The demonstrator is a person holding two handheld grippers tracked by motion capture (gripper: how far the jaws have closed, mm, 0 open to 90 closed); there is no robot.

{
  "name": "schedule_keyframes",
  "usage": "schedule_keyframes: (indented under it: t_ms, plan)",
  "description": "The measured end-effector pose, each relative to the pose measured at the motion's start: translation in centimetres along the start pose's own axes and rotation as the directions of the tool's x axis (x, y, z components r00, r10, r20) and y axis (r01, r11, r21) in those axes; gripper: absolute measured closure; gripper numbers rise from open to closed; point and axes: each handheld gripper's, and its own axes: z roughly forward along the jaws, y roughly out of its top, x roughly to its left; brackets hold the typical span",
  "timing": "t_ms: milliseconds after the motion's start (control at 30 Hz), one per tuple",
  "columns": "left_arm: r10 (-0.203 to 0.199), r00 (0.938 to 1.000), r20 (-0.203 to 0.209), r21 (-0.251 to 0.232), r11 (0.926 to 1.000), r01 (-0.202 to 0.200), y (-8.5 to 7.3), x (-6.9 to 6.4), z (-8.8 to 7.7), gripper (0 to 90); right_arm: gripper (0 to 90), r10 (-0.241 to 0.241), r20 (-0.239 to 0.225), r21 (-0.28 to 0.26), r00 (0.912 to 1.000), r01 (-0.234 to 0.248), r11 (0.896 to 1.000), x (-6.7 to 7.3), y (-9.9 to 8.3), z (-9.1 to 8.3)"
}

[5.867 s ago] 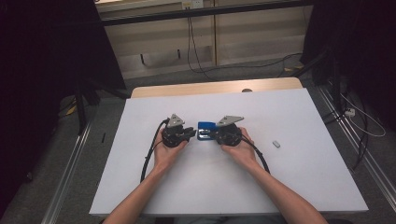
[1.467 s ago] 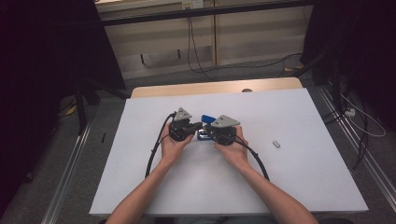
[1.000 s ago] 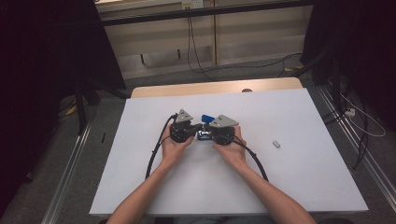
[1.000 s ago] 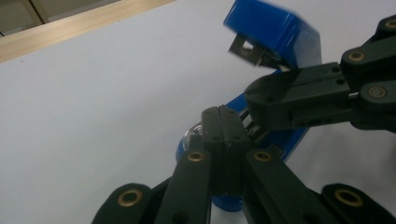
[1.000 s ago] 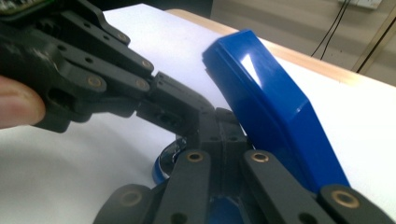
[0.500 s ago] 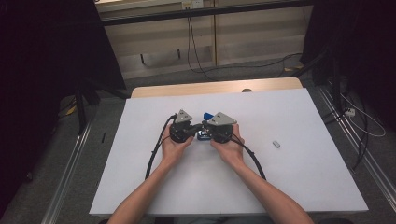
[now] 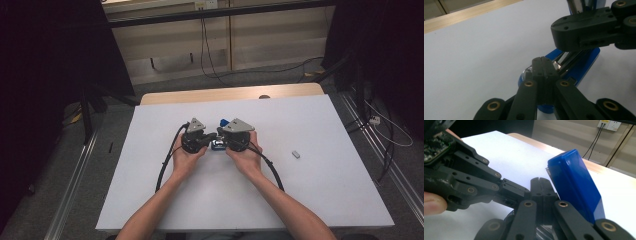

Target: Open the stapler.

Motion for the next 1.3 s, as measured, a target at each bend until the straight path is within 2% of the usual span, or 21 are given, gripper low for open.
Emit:
schedule_keyframes:
  t_ms: [100,333,633,733,867,1000,1067,1300]
  plan:
    - [0.019,0.9998,-0.006,0.003,0.9998,-0.019,0.06,-0.03,-0.02,90.0,90.0,0.000,0.004,-0.002,1.0000,0.000,1.000,-0.27,0.17,-0.31]
    - [-0.004,1.0000,-0.001,0.001,1.0000,0.004,0.00,0.00,-0.02,90.0,90.0,0.007,0.011,0.001,0.9999,-0.007,1.000,-0.27,0.20,-0.45]
    - [-0.002,1.0000,-0.002,-0.002,1.0000,0.002,-0.01,-0.02,0.00,90.0,90.0,-0.001,0.010,-0.001,0.9999,0.001,1.000,-0.38,0.16,-0.57]
    - [0.018,0.9998,-0.006,0.003,0.9998,-0.018,0.05,0.02,-0.04,90.0,90.0,0.006,0.011,-0.010,0.9999,-0.005,1.000,-0.44,0.12,-0.41]
    - [0.010,0.9999,-0.002,-0.001,0.9999,-0.010,0.01,0.00,-0.02,90.0,90.0,-0.003,0.025,-0.007,0.9997,0.003,1.000,-0.40,0.16,-0.59]
    - [0.007,1.0000,0.001,-0.001,1.0000,-0.007,0.03,0.02,-0.01,90.0,90.0,0.019,0.034,-0.019,0.9992,-0.018,1.000,-0.70,0.24,-0.79]
    - [0.018,0.9998,-0.005,0.002,0.9998,-0.018,0.05,0.02,-0.03,90.0,90.0,0.028,0.038,-0.024,0.9989,-0.028,0.999,-0.65,0.22,-0.76]
    - [0.018,0.9998,-0.005,-0.001,0.9998,-0.018,0.03,0.02,-0.03,90.0,90.0,0.030,0.044,-0.029,0.9986,-0.028,0.999,-0.82,0.20,-0.90]
